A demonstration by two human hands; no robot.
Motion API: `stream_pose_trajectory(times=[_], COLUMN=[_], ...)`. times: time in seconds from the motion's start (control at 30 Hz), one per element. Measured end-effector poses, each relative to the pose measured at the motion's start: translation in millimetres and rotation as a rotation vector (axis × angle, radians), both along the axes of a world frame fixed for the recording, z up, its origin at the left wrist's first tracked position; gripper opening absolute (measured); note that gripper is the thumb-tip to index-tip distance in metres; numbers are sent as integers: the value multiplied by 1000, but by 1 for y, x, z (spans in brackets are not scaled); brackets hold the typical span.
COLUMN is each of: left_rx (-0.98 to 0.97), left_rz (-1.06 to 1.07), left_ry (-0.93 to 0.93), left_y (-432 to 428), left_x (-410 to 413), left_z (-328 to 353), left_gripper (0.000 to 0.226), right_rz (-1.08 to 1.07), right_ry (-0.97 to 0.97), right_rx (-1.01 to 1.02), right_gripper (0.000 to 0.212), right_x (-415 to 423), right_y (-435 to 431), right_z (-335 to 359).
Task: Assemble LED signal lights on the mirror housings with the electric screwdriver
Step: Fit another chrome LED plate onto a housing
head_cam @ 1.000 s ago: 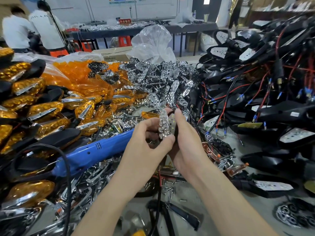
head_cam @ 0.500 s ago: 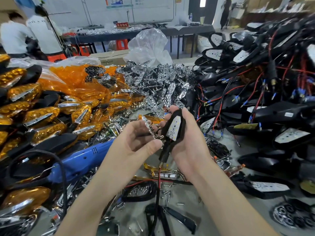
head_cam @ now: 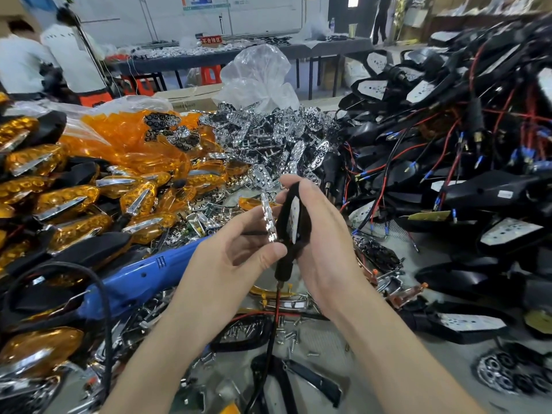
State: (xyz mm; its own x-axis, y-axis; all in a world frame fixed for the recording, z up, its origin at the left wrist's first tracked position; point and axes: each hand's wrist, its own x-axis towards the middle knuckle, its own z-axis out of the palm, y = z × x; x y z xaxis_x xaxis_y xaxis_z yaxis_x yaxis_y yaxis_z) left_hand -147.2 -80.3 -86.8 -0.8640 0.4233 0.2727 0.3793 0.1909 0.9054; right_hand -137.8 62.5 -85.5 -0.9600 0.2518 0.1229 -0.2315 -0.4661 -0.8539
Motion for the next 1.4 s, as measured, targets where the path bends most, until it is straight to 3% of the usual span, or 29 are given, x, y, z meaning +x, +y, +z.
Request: stream_pose_trajectory(times=[0.23,0.63,0.93,1.07,1.4], left_rx=[-29,-100,1,28,-62], left_rz=[44,42,-30,-24,8], left_ry=[11,45,-34,-70,-5], left_y=[5,6,1,-3,1], left_x=[4,4,8,6,5], left_z=[6,4,19,17,12], left_gripper=[35,39,27,44,32], right_rz=[20,-13,24,38,50], right_ry=[-6,1,22,32,4], right_rx=[35,174,51,27,158], right_gripper=[32,31,34,39,31], right_x=[6,3,2,3,1], right_y=[-3,-5,2,3,0], right_z=[2,-3,0,2,-2])
